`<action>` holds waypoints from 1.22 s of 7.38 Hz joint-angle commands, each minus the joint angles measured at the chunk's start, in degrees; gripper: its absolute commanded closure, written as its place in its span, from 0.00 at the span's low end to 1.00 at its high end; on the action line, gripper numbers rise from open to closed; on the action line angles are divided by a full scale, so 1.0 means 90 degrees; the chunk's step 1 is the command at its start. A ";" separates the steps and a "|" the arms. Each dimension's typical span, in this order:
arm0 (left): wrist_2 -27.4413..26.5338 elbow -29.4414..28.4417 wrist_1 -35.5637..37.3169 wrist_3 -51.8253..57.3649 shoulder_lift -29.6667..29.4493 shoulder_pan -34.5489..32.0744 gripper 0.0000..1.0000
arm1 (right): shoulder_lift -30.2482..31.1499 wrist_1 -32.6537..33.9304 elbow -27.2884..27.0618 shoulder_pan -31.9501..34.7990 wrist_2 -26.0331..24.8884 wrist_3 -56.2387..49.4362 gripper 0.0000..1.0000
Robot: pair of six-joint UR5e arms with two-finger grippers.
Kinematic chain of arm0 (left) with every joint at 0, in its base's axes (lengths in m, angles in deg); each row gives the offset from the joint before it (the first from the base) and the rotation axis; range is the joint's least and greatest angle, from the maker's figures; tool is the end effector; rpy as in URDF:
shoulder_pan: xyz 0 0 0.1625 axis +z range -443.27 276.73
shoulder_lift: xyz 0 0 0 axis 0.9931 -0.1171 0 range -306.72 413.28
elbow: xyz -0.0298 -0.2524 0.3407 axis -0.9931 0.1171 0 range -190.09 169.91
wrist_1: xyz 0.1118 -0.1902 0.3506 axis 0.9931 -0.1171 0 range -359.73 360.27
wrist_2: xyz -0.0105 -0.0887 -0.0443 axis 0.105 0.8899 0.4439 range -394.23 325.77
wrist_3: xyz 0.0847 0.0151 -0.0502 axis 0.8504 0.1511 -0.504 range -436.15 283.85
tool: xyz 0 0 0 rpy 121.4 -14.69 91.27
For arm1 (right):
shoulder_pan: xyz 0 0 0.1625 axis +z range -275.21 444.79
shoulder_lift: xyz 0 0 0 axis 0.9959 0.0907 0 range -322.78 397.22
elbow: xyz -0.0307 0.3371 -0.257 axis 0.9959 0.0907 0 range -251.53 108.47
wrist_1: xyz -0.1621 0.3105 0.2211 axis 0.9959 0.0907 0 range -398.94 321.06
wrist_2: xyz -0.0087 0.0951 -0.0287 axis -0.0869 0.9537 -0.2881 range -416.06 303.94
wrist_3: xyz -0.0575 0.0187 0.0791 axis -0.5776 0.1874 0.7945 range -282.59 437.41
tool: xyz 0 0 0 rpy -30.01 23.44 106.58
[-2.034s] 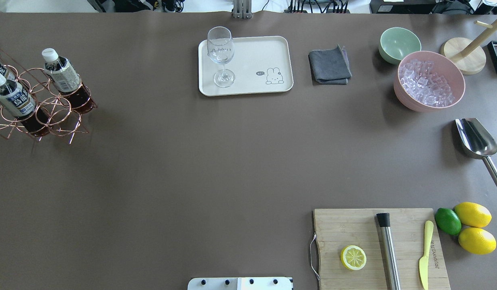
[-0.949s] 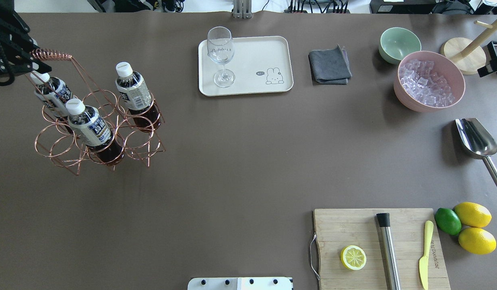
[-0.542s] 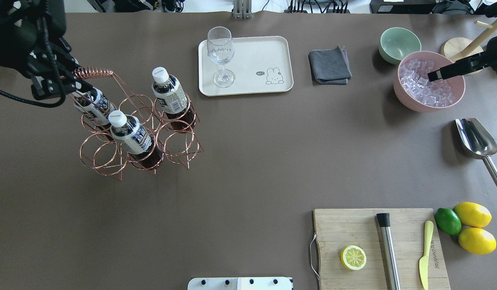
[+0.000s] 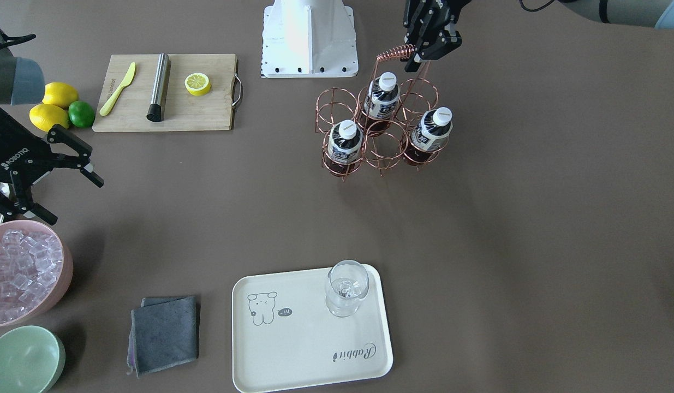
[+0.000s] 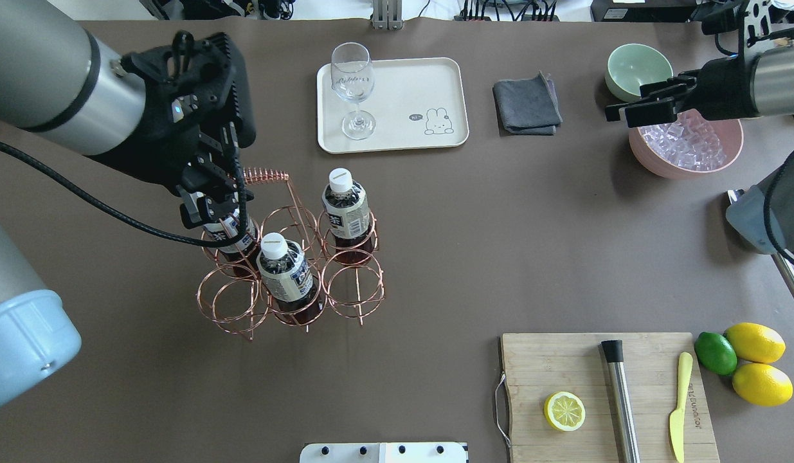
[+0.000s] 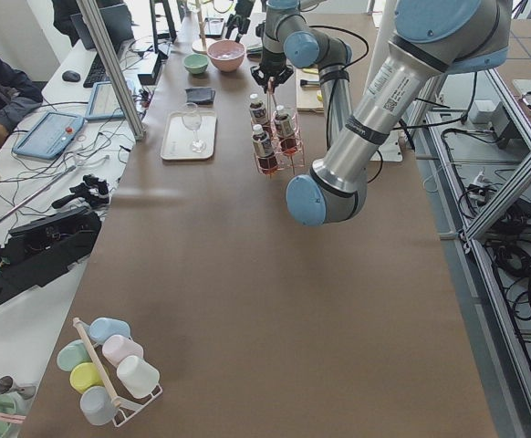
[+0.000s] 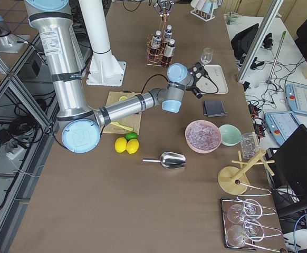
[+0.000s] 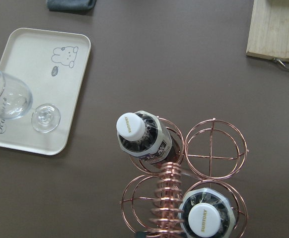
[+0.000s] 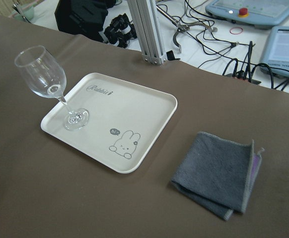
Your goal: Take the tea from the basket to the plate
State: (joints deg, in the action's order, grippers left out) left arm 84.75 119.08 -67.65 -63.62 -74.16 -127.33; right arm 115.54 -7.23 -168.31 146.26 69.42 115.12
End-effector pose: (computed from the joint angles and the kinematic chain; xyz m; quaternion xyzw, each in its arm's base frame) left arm 0.2845 -0.3935 0.0879 0.3609 0.3404 0.5204 0.6950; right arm -0.2011 -0.5278 0.3761 0.3646 -0.5232 -0.1288 0.7595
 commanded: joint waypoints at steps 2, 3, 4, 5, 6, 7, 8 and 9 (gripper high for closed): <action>-0.0661 -0.0308 -0.0031 -0.0026 -0.0497 0.0744 1.00 | -0.0177 -0.2081 0.0253 -0.0715 -0.1139 0.1098 0.00; -0.0845 -0.0425 -0.0040 -0.0035 -0.0585 0.0900 1.00 | -0.0312 -0.2784 0.0594 -0.0861 -0.1334 0.1228 0.00; -0.0944 -0.0484 -0.0050 -0.0064 -0.0615 0.1114 1.00 | -0.0449 -0.3226 0.0752 -0.1123 -0.1703 0.1249 0.00; -0.1080 -0.0504 -0.0050 -0.0094 -0.0635 0.1261 1.00 | -0.0731 -0.3259 0.0753 -0.1397 -0.1949 0.1249 0.00; -0.1130 -0.0514 -0.0050 -0.0104 -0.0635 0.1398 1.00 | -0.0995 -0.3240 0.0763 -0.1660 -0.2183 0.1201 0.00; -0.1198 -0.0505 -0.0050 -0.0113 -0.0635 0.1438 1.00 | -0.1094 -0.3230 0.0753 -0.1982 -0.2504 0.1065 0.00; -0.1198 -0.0505 -0.0050 -0.0249 -0.0635 0.1458 1.00 | -0.1085 -0.3240 0.0763 -0.2304 -0.2778 0.0532 0.00; -0.1208 -0.0495 -0.0050 -0.0250 -0.0635 0.1468 1.00 | -0.1056 -0.3250 0.0802 -0.2424 -0.2839 0.0285 0.00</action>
State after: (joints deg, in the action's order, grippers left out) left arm 74.16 114.55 -68.11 -65.23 -79.86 -114.50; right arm 106.15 -36.33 -161.48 127.73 46.41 122.44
